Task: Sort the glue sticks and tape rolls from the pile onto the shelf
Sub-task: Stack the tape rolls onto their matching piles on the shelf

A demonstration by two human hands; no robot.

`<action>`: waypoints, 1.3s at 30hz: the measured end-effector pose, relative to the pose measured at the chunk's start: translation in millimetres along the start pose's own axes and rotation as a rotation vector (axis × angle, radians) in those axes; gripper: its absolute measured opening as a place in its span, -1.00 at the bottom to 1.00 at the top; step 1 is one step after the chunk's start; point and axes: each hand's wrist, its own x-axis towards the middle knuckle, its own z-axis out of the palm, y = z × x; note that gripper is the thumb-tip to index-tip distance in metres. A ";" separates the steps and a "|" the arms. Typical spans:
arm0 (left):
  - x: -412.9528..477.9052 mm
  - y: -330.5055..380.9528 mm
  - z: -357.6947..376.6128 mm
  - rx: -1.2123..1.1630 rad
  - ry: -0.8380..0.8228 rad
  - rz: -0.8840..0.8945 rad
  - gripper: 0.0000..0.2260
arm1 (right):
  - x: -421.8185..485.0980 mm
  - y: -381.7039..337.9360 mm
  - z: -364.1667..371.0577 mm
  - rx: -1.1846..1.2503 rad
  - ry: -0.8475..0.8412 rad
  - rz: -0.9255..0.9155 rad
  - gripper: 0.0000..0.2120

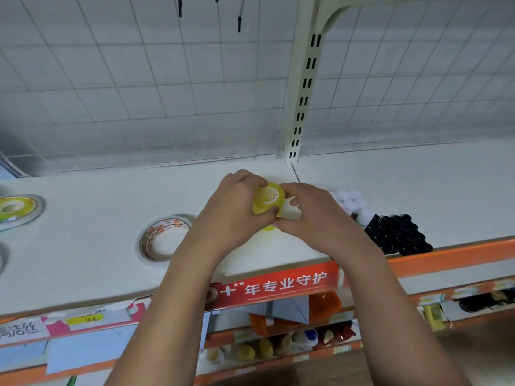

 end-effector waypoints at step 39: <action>-0.8 -28.9 15.4 -0.090 -0.074 -0.134 -0.62 | 5.0 -5.7 23.9 0.084 0.052 0.077 -0.70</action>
